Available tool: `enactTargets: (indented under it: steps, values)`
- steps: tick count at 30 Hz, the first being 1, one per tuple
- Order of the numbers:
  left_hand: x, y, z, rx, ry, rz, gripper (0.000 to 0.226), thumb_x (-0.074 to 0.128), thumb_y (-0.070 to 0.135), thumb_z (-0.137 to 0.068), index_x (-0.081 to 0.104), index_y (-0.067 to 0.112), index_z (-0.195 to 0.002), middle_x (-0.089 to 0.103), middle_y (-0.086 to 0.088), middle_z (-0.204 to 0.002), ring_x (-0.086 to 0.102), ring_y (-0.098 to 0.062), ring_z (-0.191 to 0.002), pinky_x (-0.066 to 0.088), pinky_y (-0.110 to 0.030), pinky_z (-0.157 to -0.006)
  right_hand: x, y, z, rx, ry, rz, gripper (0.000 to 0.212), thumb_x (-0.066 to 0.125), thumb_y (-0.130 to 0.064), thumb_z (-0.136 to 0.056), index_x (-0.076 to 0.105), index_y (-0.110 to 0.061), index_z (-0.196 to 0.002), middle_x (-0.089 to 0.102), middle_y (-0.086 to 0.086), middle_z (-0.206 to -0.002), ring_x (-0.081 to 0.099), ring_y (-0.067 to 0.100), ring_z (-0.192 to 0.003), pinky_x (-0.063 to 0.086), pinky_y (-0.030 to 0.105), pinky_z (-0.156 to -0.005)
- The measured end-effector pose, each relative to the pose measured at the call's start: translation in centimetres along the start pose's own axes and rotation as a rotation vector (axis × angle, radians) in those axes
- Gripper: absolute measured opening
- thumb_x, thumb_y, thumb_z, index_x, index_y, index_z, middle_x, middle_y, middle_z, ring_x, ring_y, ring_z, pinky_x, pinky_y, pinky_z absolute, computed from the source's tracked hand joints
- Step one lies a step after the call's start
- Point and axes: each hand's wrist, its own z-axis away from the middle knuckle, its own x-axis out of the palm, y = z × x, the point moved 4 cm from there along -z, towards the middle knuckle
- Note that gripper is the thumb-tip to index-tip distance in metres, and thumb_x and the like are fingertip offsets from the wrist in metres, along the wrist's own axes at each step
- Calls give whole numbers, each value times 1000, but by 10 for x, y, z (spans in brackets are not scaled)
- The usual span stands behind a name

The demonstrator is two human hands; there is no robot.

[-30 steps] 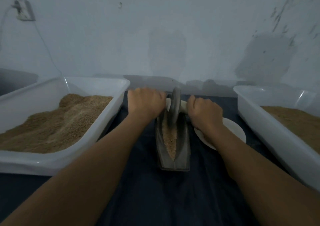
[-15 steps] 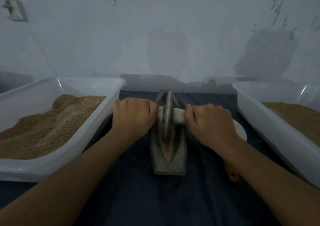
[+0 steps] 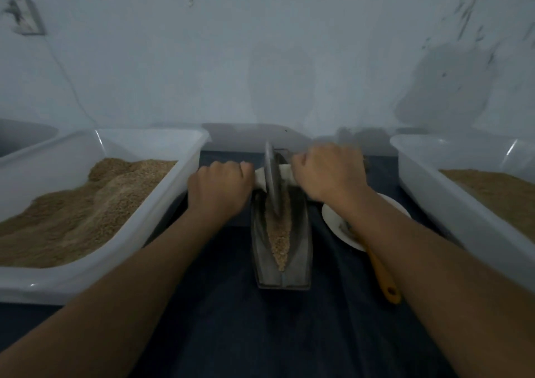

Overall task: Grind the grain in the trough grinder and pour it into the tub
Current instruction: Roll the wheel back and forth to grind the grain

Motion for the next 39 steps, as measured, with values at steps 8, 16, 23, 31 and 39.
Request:
enactTargets:
  steps: [8,16,23,31,39]
  values:
    - [-50,0,77,161,123,51,21,51,20,-94,40,22,-76,41,2,-65,34,-18,-51,26,-29,-48,-45,-11,78,-116,248,-4,44,27,-35,-105,40,-21,-65,37,-5,-56,31,18,-49,24,32,-51]
    - [2,6,-18,34,60,14,15,57,12,-96,59,10,-81,65,-16,-78,64,-31,-67,42,-35,-57,8,10,15,136,-101,0,44,23,-39,-100,39,-21,-63,51,0,-68,44,22,-61,40,33,-60]
    - [15,4,-74,-141,-123,30,41,28,31,-102,67,17,-110,67,-12,-113,64,-34,-105,37,-39,-77,42,33,-32,145,-415,-99,31,30,-30,-102,55,-17,-89,60,4,-104,48,23,-83,35,36,-71]
    - [-37,13,39,167,113,-47,15,43,26,-98,46,22,-84,49,2,-75,51,-24,-62,30,-34,-58,-12,8,59,4,-53,-48,29,28,-37,-102,45,-22,-84,43,-7,-66,39,19,-53,38,34,-50]
    - [-31,2,55,177,86,6,16,61,24,-87,49,18,-79,56,-3,-67,52,-26,-50,27,-27,-46,-29,-9,50,-99,130,82,46,14,-32,-104,46,-20,-72,38,-4,-60,35,20,-52,28,34,-52]
